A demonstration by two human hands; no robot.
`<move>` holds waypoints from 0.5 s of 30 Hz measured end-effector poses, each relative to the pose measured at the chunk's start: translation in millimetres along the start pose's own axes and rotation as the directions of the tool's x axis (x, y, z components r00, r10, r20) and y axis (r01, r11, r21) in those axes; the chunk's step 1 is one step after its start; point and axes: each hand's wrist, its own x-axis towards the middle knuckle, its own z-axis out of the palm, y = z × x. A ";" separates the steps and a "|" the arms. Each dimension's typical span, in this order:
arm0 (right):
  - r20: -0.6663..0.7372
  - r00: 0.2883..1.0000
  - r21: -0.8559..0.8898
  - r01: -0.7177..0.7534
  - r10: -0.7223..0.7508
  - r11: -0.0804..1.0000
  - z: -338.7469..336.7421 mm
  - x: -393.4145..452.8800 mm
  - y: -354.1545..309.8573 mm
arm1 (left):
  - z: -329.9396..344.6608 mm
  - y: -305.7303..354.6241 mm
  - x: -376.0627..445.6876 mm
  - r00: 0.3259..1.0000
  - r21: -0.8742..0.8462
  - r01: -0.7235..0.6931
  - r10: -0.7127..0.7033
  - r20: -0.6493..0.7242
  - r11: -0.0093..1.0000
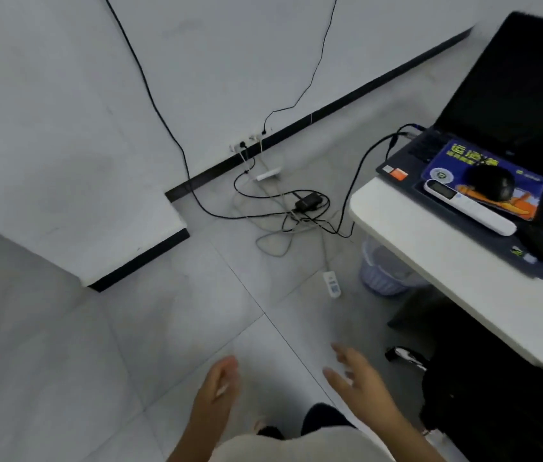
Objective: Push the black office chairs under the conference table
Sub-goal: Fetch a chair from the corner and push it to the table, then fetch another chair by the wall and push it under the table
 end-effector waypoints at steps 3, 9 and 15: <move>0.029 0.999 0.026 0.038 -0.039 0.999 17.7 37.3 -41.5 | -20.4 19.0 46.8 0.997 -0.001 -0.070 0.070 0.036 0.998; -0.001 0.995 0.081 -0.096 0.096 0.992 12.7 128.4 -68.3 | -21.7 54.0 142.1 0.993 -0.046 -0.031 0.036 0.116 0.998; -0.029 0.989 0.131 -0.140 0.145 0.981 -32.3 266.3 -120.1 | -15.1 127.6 278.9 0.992 0.062 -0.031 0.023 0.127 0.998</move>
